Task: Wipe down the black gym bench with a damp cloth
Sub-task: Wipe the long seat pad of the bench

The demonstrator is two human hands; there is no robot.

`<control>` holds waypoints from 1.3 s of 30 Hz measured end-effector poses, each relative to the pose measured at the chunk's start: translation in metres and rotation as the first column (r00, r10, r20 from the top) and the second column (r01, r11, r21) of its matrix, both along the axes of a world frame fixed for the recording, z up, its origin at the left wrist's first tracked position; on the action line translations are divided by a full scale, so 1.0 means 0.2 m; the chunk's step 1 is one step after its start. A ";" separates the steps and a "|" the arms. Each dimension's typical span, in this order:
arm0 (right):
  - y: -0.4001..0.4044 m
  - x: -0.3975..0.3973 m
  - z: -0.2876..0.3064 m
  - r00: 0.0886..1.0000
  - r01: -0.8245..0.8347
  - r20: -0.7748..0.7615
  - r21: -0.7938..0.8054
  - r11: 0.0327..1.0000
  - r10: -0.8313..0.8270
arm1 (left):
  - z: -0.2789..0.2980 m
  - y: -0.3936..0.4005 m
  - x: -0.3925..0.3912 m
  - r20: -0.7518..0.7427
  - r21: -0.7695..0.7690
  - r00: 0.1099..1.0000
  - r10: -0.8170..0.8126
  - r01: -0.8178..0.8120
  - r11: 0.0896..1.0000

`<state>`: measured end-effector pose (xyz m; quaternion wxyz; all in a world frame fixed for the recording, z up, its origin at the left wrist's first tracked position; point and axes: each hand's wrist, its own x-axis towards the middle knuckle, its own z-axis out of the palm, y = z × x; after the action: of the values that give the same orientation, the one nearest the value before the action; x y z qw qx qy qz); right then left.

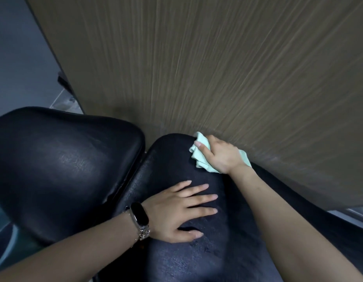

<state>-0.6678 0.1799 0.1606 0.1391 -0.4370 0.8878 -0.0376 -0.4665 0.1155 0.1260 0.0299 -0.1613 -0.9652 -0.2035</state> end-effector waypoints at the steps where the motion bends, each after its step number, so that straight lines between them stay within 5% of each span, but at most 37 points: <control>1: -0.06 0.02 0.00 1.000 -0.014 0.003 -0.010 1.000 0.014 | 0.00 0.00 0.00 0.000 -0.003 1.000 0.000 0.000 1.000; 9: -0.26 0.11 -0.02 0.995 -0.094 0.032 -0.042 0.995 0.095 | -0.01 0.01 0.00 -0.023 -0.001 1.000 0.014 -0.015 1.000; 23: 0.21 -0.06 -0.03 0.996 -0.088 -0.028 -0.032 0.996 0.087 | 0.01 -0.01 0.06 -0.029 -0.079 1.000 0.004 -0.007 0.997; 39: -0.28 0.15 -0.05 0.983 -0.177 -0.061 -0.051 0.983 0.173 | 0.00 -0.01 0.08 -0.036 -0.073 0.999 0.037 -0.039 0.997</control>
<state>-0.6377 0.1236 0.1507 0.1045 -0.5180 0.8481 -0.0380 -0.4502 0.1134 0.1250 0.0443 -0.1473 -0.9744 -0.1643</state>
